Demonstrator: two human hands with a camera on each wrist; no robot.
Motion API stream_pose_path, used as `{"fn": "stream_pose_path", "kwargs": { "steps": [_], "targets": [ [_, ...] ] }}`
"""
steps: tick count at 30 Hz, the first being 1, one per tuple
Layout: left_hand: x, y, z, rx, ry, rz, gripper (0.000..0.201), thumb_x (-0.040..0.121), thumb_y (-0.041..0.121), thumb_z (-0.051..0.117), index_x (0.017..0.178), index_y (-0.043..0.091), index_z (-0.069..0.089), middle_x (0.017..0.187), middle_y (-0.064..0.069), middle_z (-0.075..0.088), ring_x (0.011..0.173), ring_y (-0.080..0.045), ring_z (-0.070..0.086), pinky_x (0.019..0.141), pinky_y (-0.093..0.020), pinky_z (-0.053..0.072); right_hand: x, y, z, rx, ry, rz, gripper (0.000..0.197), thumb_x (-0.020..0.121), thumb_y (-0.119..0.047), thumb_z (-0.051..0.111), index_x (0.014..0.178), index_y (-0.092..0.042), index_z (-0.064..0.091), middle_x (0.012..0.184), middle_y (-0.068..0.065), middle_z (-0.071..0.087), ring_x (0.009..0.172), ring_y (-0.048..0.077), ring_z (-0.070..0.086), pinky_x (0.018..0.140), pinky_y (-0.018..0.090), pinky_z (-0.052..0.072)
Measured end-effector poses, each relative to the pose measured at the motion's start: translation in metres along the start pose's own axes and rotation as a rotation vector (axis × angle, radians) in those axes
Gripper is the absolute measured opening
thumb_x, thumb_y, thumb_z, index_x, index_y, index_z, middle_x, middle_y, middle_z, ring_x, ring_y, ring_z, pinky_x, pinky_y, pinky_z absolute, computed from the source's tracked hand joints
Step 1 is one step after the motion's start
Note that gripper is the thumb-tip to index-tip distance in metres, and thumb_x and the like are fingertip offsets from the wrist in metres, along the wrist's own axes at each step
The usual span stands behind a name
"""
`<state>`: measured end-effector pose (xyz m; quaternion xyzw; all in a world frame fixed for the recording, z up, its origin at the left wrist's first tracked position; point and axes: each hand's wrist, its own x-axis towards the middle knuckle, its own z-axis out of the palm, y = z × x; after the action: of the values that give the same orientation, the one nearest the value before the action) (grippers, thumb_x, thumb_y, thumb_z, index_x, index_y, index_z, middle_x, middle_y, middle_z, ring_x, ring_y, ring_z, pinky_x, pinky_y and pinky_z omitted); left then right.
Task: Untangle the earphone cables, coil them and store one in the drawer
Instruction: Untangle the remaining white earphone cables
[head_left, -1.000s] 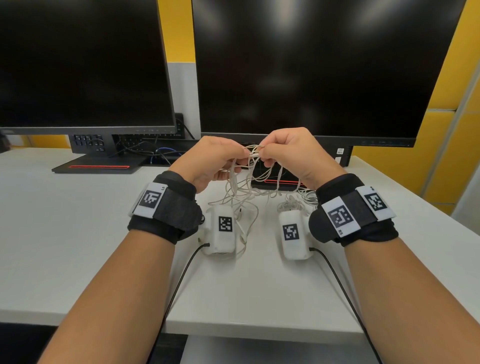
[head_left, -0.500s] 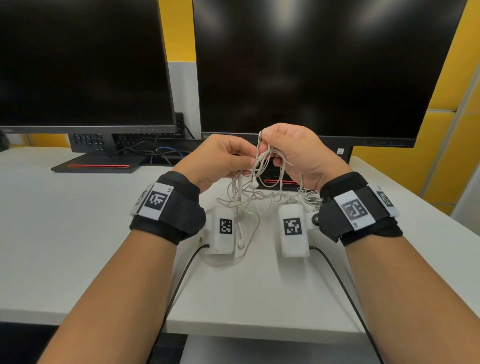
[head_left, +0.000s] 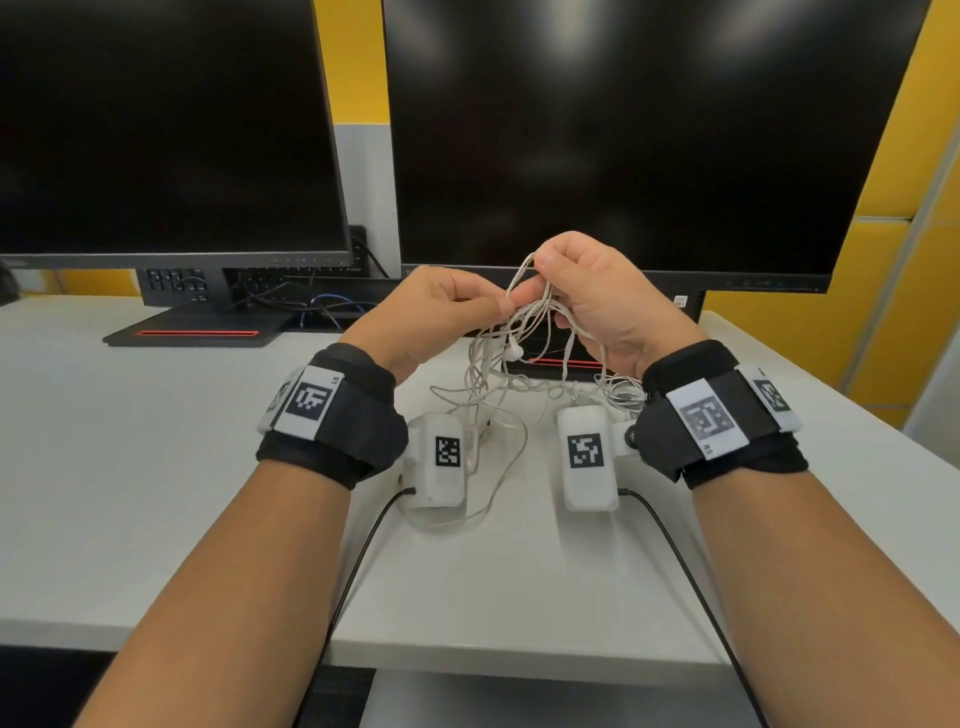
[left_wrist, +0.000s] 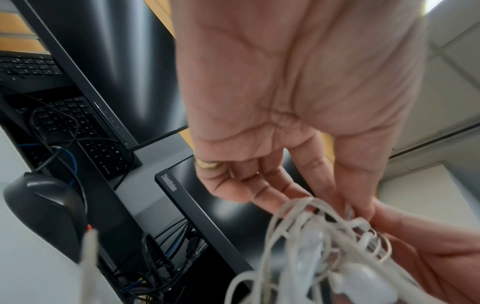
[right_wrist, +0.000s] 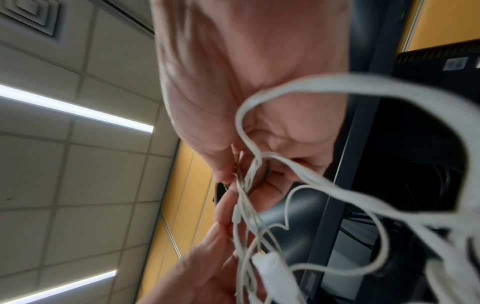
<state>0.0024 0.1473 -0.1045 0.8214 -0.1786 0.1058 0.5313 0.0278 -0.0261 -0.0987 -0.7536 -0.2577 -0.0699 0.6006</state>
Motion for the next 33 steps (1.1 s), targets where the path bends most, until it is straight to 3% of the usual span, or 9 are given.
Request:
{"fn": "stream_pose_path", "kwargs": {
  "steps": [4,9,14,20,27,30,33],
  "targets": [
    [0.0026,-0.003,0.0014,0.027,0.072,0.055,0.011,0.091,0.023,0.063,0.091,0.019,0.073,0.082,0.009,0.068,0.073,0.006,0.06,0.07,-0.013,0.046,-0.001,-0.0004,0.0021,-0.028,-0.003,0.021,0.017,0.104,-0.025,0.042,0.095,-0.022,0.056,0.073,-0.004,0.067,0.078,0.017,0.057,0.073,0.033,0.048],
    [0.0041,-0.0062,0.0008,-0.036,0.089,0.064,0.011,0.094,0.016,0.06,0.091,0.013,0.069,0.076,0.001,0.064,0.069,-0.008,0.058,0.068,-0.021,0.054,-0.0019,0.0004,0.0044,-0.034,-0.017,0.019,0.013,0.101,-0.022,0.051,0.092,-0.02,0.059,0.069,-0.005,0.062,0.07,0.014,0.055,0.067,0.03,0.049],
    [0.0054,-0.0063,0.0011,-0.06,0.11,0.076,0.011,0.094,0.014,0.06,0.089,0.014,0.07,0.073,-0.002,0.065,0.067,-0.012,0.06,0.067,-0.026,0.057,-0.0032,0.0025,0.002,-0.101,-0.051,-0.013,0.007,0.092,-0.017,0.066,0.087,-0.02,0.062,0.083,0.0,0.067,0.072,0.012,0.059,0.064,0.029,0.049],
    [0.0075,-0.0067,-0.0005,-0.066,0.175,0.086,0.011,0.097,0.015,0.056,0.093,0.013,0.066,0.072,-0.003,0.066,0.063,-0.013,0.062,0.063,-0.027,0.057,-0.0021,0.004,0.0012,-0.166,-0.121,0.035,0.014,0.085,-0.004,0.072,0.094,-0.013,0.068,0.098,0.017,0.073,0.083,0.02,0.066,0.068,0.031,0.05],
    [0.0056,-0.0063,0.0009,-0.064,0.09,0.023,0.011,0.097,0.02,0.055,0.091,0.016,0.063,0.074,0.0,0.067,0.064,-0.009,0.065,0.064,-0.025,0.056,-0.0017,0.0057,0.0019,-0.251,-0.075,0.033,0.006,0.089,-0.007,0.068,0.091,-0.012,0.071,0.077,0.0,0.07,0.062,0.002,0.06,0.065,0.023,0.048],
    [0.0062,-0.0078,0.0006,-0.047,0.103,0.049,0.011,0.096,0.019,0.057,0.089,0.014,0.064,0.078,-0.003,0.068,0.069,-0.013,0.066,0.068,-0.029,0.058,-0.0009,0.0063,0.0027,-0.268,-0.065,0.016,0.011,0.09,-0.008,0.067,0.085,-0.017,0.07,0.079,0.001,0.071,0.067,0.005,0.062,0.069,0.027,0.051],
    [0.0081,-0.0087,-0.0006,-0.046,0.17,0.079,0.01,0.096,0.018,0.056,0.089,0.015,0.063,0.079,-0.005,0.067,0.073,-0.018,0.065,0.074,-0.033,0.059,-0.0005,0.0064,0.0034,-0.299,-0.056,0.013,0.009,0.09,-0.011,0.068,0.086,-0.019,0.069,0.088,0.006,0.073,0.081,0.015,0.068,0.08,0.033,0.056]
  ]
}}
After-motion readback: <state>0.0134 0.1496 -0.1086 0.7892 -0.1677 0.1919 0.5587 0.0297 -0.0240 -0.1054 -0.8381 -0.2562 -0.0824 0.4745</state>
